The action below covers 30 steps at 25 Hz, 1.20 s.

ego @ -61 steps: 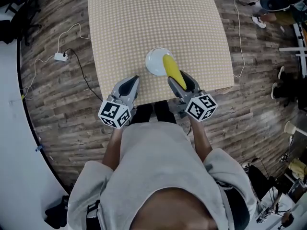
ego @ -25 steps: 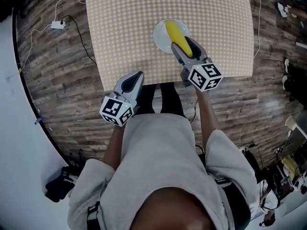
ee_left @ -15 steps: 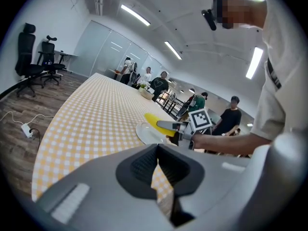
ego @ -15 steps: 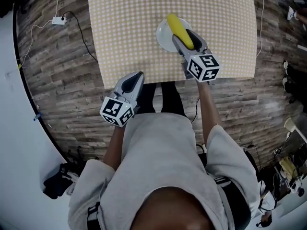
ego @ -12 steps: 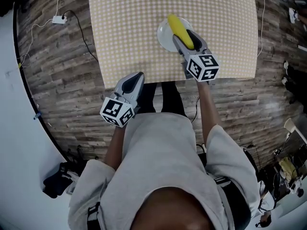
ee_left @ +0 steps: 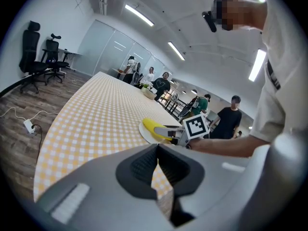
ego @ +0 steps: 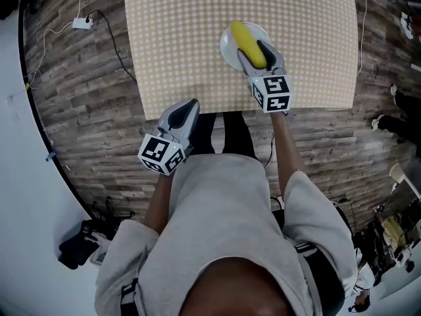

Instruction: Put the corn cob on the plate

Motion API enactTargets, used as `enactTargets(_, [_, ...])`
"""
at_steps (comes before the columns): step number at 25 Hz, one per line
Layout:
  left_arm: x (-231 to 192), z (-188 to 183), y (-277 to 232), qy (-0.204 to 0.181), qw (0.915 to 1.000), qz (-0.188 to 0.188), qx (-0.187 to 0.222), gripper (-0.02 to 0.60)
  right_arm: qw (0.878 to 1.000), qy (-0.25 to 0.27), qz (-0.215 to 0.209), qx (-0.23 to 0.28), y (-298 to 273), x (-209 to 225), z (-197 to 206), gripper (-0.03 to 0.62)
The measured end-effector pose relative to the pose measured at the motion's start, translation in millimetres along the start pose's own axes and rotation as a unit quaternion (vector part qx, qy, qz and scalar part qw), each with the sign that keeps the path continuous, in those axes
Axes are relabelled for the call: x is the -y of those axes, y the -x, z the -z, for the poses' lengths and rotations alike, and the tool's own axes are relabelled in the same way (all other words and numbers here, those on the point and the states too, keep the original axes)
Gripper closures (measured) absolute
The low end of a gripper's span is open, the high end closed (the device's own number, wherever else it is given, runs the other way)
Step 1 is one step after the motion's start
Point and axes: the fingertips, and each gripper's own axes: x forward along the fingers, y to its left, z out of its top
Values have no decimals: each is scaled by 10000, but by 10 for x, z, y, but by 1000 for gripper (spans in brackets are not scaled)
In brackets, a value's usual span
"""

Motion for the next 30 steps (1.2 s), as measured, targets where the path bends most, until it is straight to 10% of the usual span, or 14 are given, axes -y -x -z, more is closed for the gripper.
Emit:
enactTargets(10, [-64, -38, 37, 37, 10000, 1, 68, 574, 9928, 966, 475, -529, -93, -56, 97, 338])
enactTargets(30, [-137, -164, 70, 15, 9998, 41, 198, 574, 9902, 1039, 596, -725, -119, -58, 74, 328])
